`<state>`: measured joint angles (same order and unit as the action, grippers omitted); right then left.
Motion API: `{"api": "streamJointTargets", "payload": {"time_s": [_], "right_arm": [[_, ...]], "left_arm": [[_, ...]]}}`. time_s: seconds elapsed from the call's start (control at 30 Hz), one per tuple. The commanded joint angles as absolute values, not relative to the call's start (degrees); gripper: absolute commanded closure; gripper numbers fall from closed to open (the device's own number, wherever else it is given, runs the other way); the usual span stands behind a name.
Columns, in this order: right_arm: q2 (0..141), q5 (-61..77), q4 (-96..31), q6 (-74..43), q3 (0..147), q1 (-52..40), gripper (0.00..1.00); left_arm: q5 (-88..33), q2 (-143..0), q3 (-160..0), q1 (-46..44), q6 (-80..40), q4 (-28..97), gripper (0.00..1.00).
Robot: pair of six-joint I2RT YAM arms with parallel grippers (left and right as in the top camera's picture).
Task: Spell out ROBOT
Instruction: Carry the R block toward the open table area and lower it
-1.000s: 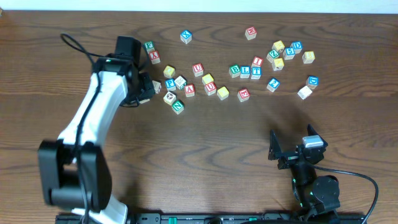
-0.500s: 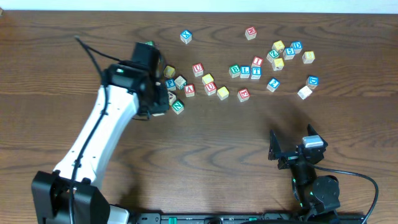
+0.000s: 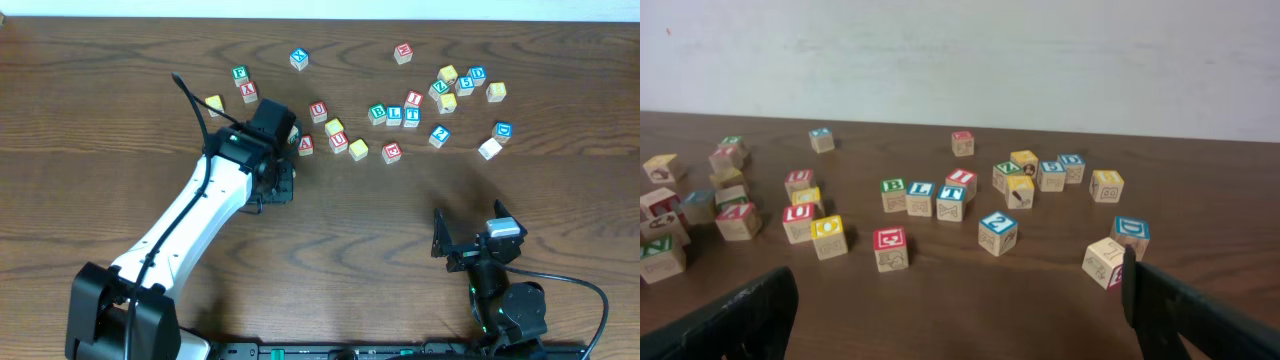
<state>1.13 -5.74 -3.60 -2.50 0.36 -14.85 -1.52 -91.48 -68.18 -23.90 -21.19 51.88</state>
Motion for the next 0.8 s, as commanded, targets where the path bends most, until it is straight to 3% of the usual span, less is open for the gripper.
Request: {"api": "streamJointTargets", "payload": {"time_s": [0.0, 0.77], "right_arm": [[1.15, -5.43, -3.84, -2.07, 0.32, -14.28, 0.01], [1.15, -5.43, -3.84, -2.07, 0.32, -14.28, 0.01]], "left_arm": [[-0.43, -90.87, -65.32, -23.97, -22.39, 49.93, 0.92], [-1.06, -91.0, -56.55, -23.99, -18.87, 41.08, 0.92]]}}
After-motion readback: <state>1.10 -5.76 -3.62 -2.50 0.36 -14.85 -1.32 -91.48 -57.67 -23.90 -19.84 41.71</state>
